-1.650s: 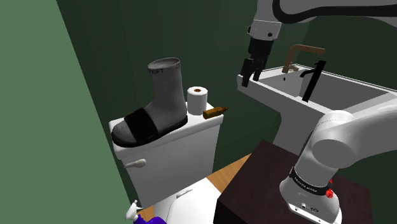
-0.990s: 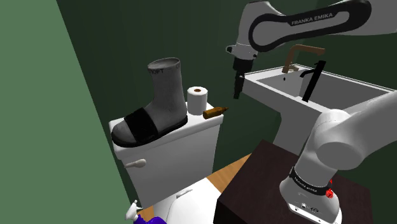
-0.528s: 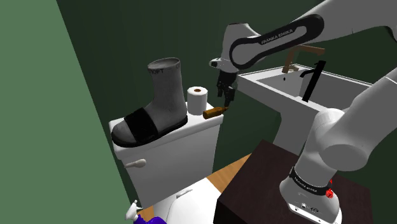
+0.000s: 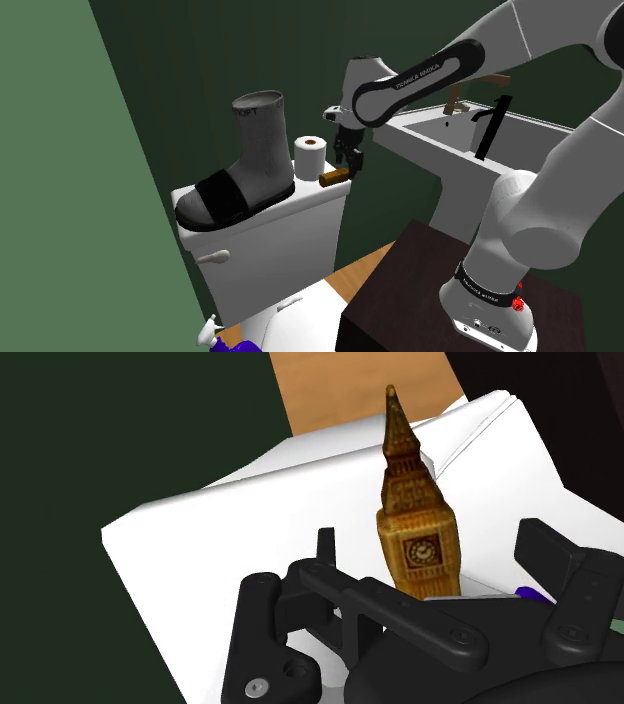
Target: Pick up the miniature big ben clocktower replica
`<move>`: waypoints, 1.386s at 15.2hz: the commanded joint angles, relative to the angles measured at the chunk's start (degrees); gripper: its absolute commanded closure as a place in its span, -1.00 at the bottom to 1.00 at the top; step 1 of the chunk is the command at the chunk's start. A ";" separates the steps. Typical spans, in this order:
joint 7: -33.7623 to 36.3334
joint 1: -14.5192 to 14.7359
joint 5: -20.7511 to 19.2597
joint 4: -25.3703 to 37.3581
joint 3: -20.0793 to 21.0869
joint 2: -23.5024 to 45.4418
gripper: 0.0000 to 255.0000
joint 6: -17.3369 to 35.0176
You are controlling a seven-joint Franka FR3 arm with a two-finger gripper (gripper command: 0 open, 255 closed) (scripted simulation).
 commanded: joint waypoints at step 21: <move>0.07 -0.08 -0.18 3.57 0.52 -2.84 1.00 -6.33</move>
